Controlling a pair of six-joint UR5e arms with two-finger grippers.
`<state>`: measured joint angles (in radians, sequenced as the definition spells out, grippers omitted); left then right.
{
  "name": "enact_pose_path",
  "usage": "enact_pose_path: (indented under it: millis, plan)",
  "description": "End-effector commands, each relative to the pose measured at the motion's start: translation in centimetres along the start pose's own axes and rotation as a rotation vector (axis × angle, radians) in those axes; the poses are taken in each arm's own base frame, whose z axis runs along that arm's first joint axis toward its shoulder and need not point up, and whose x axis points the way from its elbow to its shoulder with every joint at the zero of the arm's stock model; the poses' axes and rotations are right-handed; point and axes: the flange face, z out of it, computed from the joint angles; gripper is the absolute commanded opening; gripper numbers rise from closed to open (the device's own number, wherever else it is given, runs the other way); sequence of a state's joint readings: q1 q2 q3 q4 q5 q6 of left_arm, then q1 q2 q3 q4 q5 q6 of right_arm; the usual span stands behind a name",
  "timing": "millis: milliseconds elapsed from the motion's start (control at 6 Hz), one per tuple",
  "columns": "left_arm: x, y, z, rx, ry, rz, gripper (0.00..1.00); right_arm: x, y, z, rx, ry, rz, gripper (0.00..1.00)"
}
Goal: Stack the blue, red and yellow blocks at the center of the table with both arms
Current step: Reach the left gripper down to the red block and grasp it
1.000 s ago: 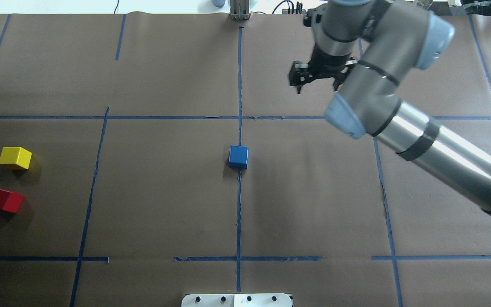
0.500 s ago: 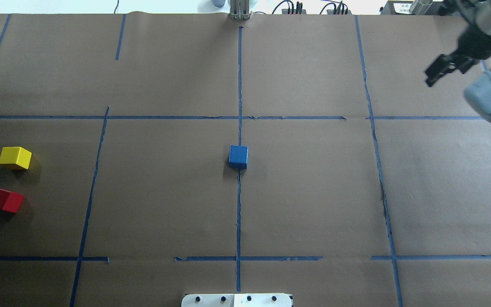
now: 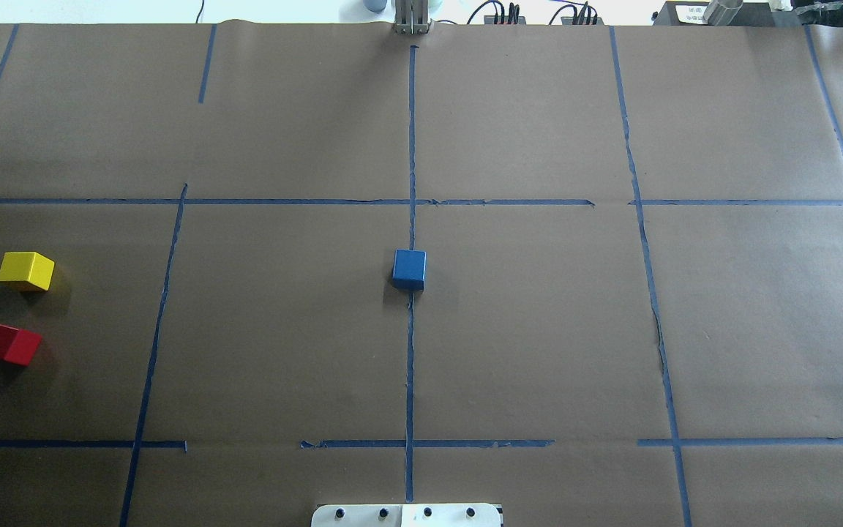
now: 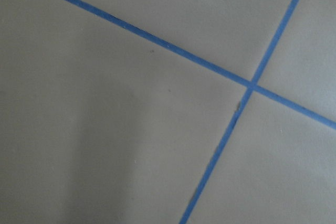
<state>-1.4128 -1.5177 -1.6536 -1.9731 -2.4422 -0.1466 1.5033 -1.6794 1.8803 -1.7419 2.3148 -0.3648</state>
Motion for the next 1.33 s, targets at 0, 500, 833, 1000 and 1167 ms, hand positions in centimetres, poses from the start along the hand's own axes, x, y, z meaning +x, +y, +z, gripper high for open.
enact_pose_path:
  millis: [0,500,833,1000,1167]
  plan:
    - [5.1,1.7,4.3,-0.065,-0.03,-0.081,1.0,1.5,4.8,1.3,-0.014,-0.04,0.023,1.0]
    - [12.1,9.1,9.3,-0.069,-0.105,-0.006,1.0,1.6,5.1,1.5,-0.02,-0.042,0.029,1.0]
    - [13.9,11.3,12.0,-0.126,-0.112,0.029,1.0,1.6,5.3,1.7,-0.023,-0.043,0.032,1.0]
    - [14.3,12.0,13.1,-0.153,-0.11,0.041,1.0,1.6,5.3,1.6,-0.022,-0.043,0.031,1.0]
    - [14.1,12.2,13.5,-0.162,-0.113,0.041,1.0,1.6,5.3,1.6,-0.022,-0.043,0.031,1.0]
